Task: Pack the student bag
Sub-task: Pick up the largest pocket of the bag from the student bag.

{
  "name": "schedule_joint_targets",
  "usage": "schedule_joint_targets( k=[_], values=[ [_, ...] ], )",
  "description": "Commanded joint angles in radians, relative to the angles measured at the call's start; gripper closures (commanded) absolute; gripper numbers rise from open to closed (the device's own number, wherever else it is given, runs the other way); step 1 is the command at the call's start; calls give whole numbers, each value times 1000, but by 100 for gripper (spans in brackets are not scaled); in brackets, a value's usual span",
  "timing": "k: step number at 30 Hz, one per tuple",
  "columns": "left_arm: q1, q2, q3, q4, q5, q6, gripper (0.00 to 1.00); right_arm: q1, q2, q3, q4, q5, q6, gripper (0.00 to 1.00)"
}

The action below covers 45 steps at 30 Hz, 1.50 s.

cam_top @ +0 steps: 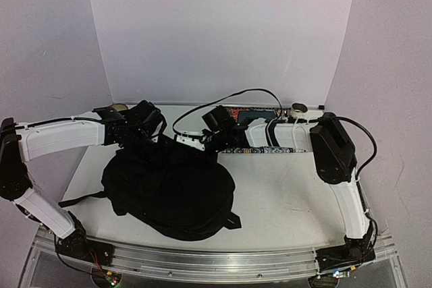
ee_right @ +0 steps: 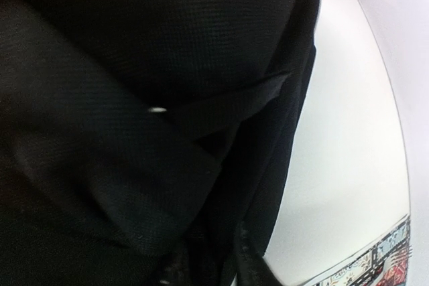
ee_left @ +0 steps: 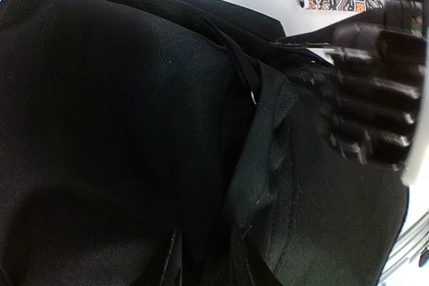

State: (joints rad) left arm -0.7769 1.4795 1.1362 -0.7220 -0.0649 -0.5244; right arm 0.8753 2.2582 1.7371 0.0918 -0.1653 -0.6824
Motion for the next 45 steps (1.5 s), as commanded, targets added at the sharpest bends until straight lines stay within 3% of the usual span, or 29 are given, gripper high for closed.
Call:
schedule_joint_targets(
  k=[1, 3, 24, 40, 42, 45],
  values=[
    [1, -49, -10, -36, 18, -1, 78, -2, 12, 38, 16, 13, 14, 93],
    [0, -52, -9, -36, 14, -2, 79, -3, -11, 24, 16, 2, 24, 100],
    [3, -30, 9, -32, -97, -70, 92, -37, -342, -327, 25, -96, 207, 100],
    [17, 96, 111, 36, -128, -80, 100, -35, -653, -695, 34, -232, 469, 100],
    [18, 116, 132, 54, -101, -52, 92, -36, -682, -727, 44, -210, 481, 100],
    [18, 137, 181, 76, -53, 11, 64, -36, -707, -756, 69, -149, 485, 100]
  ],
)
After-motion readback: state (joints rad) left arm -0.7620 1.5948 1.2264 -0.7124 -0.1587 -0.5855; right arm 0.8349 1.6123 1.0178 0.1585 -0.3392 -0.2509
